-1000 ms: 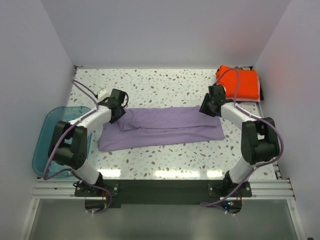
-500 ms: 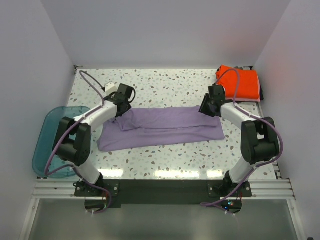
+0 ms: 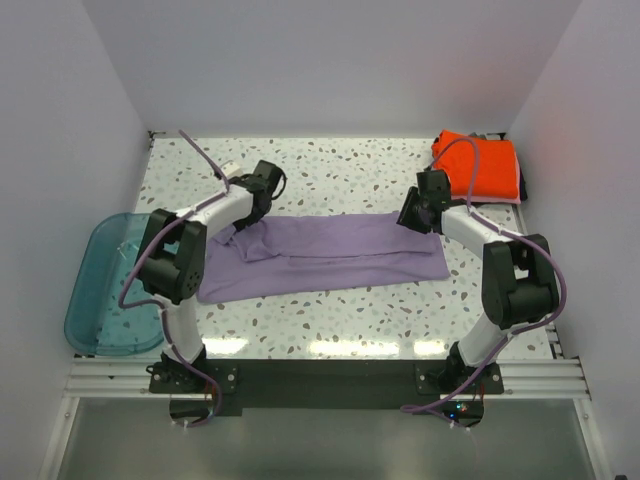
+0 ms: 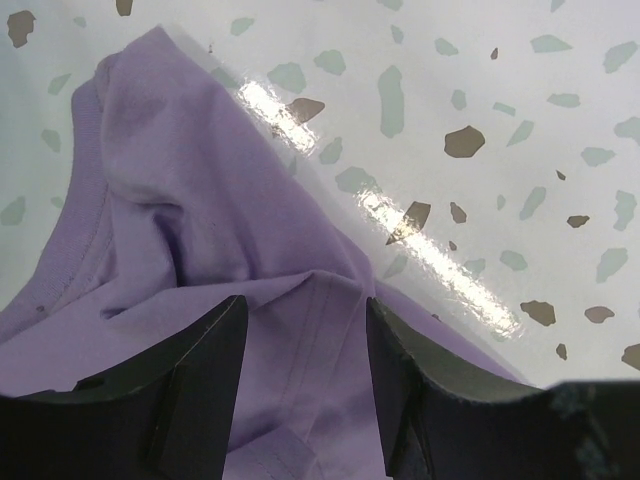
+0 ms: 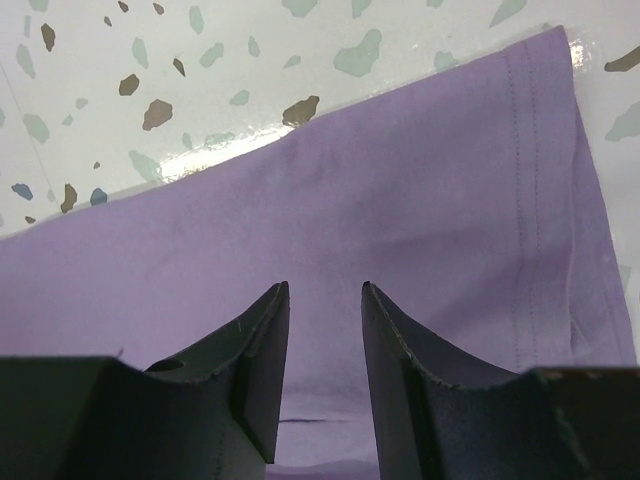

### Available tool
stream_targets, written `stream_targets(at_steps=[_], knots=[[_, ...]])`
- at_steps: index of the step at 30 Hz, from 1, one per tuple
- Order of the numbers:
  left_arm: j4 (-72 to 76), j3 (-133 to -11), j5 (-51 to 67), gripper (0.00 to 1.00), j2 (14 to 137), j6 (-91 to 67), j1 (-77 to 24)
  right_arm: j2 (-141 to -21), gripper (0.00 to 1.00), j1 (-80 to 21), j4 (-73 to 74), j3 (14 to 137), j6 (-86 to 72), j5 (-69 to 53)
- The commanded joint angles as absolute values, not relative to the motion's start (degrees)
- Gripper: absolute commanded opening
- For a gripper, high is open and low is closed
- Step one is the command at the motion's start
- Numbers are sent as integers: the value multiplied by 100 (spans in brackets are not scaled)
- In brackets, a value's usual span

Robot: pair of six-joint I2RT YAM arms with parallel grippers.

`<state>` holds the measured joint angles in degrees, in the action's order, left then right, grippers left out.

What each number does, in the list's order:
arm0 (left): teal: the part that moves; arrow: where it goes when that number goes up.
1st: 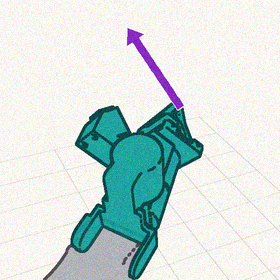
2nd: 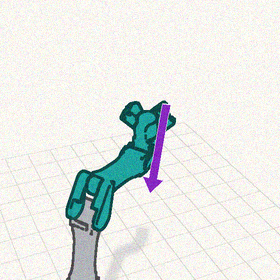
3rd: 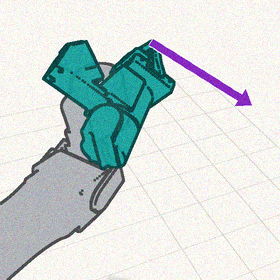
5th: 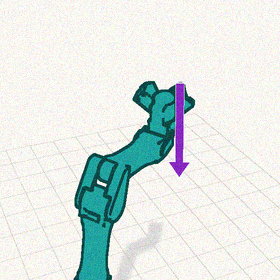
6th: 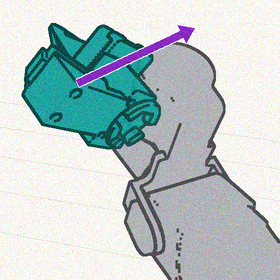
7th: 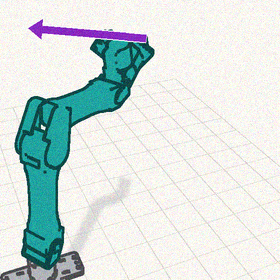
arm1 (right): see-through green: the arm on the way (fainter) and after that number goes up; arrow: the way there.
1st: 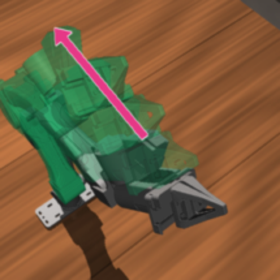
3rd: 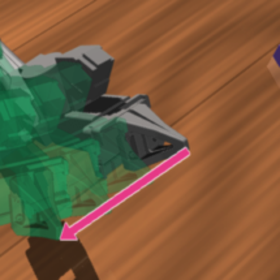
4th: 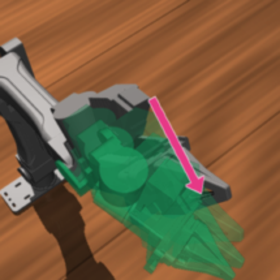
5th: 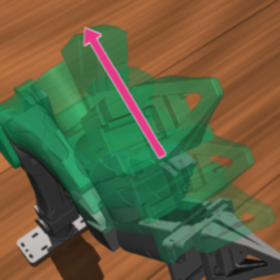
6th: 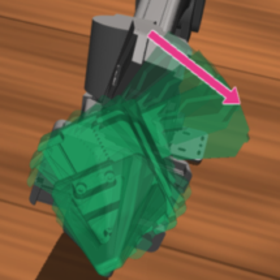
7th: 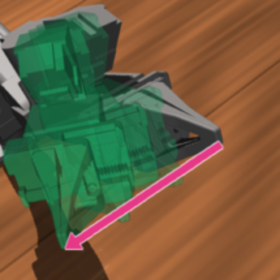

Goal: Fold and stack the t-shirts
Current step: Fold the tshirt

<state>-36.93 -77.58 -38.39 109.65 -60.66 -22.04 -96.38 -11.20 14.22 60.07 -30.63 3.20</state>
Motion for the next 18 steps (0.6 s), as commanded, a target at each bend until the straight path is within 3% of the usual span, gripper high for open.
stream_targets(at_steps=[1, 18], knots=[[-3867, -8068, -4201, 56, 11021, -6442, -2224, -9431, 39, -1134, 1178, 6029, -3050, 290], [-4623, -8385, -4491, 47, 11426, -7268, -2224, -9466, 38, -1142, 1143, 6012, -3059, 237]])
